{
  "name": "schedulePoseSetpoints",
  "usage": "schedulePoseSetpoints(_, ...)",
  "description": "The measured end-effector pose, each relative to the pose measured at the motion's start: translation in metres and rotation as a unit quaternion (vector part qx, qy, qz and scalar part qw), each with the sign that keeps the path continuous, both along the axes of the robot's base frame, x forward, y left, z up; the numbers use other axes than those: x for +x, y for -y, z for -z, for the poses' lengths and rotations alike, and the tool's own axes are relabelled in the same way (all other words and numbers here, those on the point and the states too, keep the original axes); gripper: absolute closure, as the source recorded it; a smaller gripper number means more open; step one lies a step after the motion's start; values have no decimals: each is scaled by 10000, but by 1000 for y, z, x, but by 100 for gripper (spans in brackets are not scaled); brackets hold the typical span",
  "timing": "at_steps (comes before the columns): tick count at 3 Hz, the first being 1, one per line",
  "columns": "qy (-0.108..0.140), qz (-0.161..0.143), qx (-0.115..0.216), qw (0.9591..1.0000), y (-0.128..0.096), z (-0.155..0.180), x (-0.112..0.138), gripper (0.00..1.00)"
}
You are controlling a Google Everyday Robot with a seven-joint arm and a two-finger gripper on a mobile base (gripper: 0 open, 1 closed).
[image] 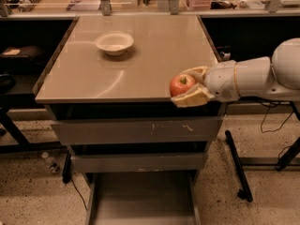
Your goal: Place apple into bottom drawer
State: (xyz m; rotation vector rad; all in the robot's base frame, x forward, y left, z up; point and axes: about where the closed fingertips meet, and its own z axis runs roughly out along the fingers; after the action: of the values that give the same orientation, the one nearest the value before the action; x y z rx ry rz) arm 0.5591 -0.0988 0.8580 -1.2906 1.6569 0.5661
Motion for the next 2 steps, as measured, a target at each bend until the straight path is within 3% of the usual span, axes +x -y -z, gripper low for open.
schedulePoseSetpoints(2,-326,441,-132,9984,19,109,-44,100)
